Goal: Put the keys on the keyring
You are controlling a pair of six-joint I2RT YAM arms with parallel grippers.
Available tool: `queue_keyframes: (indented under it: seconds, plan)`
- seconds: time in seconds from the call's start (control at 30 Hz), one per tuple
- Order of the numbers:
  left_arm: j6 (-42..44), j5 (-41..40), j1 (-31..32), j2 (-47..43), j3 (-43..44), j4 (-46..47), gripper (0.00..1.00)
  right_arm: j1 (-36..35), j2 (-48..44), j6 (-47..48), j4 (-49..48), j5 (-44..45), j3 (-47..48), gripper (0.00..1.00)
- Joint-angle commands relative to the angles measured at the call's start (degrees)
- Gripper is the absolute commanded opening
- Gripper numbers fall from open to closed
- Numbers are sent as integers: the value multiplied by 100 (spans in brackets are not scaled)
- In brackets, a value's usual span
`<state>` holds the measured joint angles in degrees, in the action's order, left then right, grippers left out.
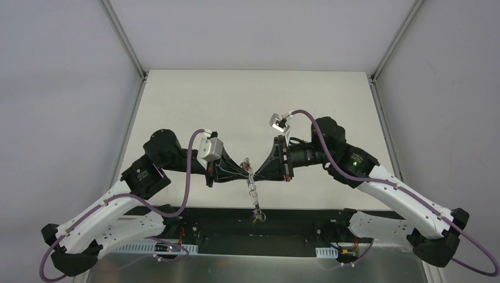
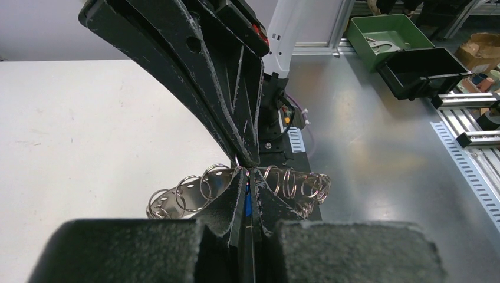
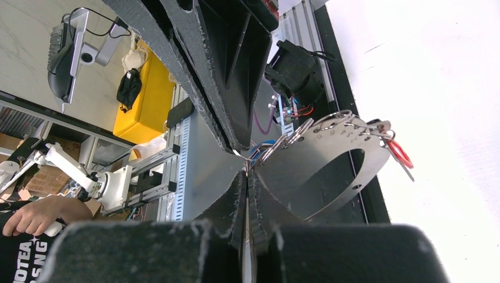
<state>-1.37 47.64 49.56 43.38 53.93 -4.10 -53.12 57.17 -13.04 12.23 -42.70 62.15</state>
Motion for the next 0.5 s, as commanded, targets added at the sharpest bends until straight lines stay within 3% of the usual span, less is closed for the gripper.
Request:
queue_keyframes:
  seconds: [0.0, 0.47]
  plan:
    - [82, 325, 93, -76, 62, 234, 0, 22, -86, -12, -591, 189, 309, 0]
    - [84, 292, 94, 28, 98, 234, 0, 12, 0, 11, -753, -459, 422, 0]
